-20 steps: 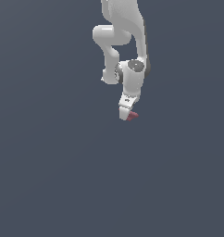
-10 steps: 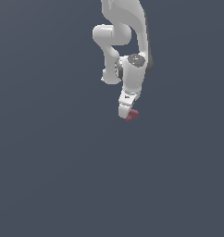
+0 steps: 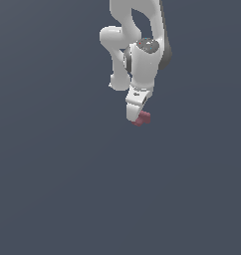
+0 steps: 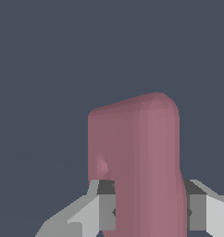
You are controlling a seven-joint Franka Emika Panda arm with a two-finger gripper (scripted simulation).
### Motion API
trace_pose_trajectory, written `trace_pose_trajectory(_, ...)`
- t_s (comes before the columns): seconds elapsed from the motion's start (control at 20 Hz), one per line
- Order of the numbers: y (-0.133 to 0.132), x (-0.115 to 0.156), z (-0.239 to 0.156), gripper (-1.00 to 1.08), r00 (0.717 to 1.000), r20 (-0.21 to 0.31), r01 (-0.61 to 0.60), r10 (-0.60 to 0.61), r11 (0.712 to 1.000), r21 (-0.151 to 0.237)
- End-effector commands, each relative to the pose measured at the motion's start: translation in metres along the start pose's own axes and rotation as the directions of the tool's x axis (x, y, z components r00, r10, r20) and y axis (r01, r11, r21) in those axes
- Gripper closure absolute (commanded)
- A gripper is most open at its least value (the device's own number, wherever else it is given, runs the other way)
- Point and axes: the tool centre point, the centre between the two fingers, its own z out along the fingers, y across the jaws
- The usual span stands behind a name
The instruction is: Pick up the object and move it to a goal position.
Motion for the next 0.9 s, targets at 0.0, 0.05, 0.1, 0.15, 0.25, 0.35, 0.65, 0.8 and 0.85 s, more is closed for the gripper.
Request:
trace_pose_trajectory(0.0, 0.008, 0.001, -0.023, 1.08, 1.000, -0.001, 0.001, -0.001, 1.000, 0.001)
trace_pose_trajectory(0.05, 0.012, 0.001, -0.031, 1.08, 1.000, -0.001, 0.001, -0.001, 1.000, 0.001)
trace_pose_trajectory(0.1, 0.016, 0.002, -0.040, 1.08, 1.000, -0.001, 0.001, -0.001, 1.000, 0.001)
trace_pose_trajectory(0.15, 0.019, 0.002, -0.049, 1.08, 1.000, -0.001, 0.001, -0.001, 1.000, 0.001)
trace_pose_trajectory(0.25, 0.027, 0.003, -0.067, 1.08, 1.000, -0.001, 0.001, -0.001, 1.000, 0.002)
trace_pose_trajectory(0.35, 0.034, 0.004, -0.085, 1.08, 1.000, 0.000, 0.002, -0.002, 1.000, 0.002)
trace_pose_trajectory(0.65, 0.058, 0.006, -0.140, 1.08, 1.000, 0.001, 0.001, -0.001, 1.000, 0.002)
trace_pose_trajectory(0.8, 0.070, 0.007, -0.165, 1.08, 1.000, 0.003, 0.001, -0.001, 1.000, 0.002)
trace_pose_trajectory(0.85, 0.073, 0.008, -0.173, 1.08, 1.000, 0.003, 0.001, -0.001, 1.000, 0.002)
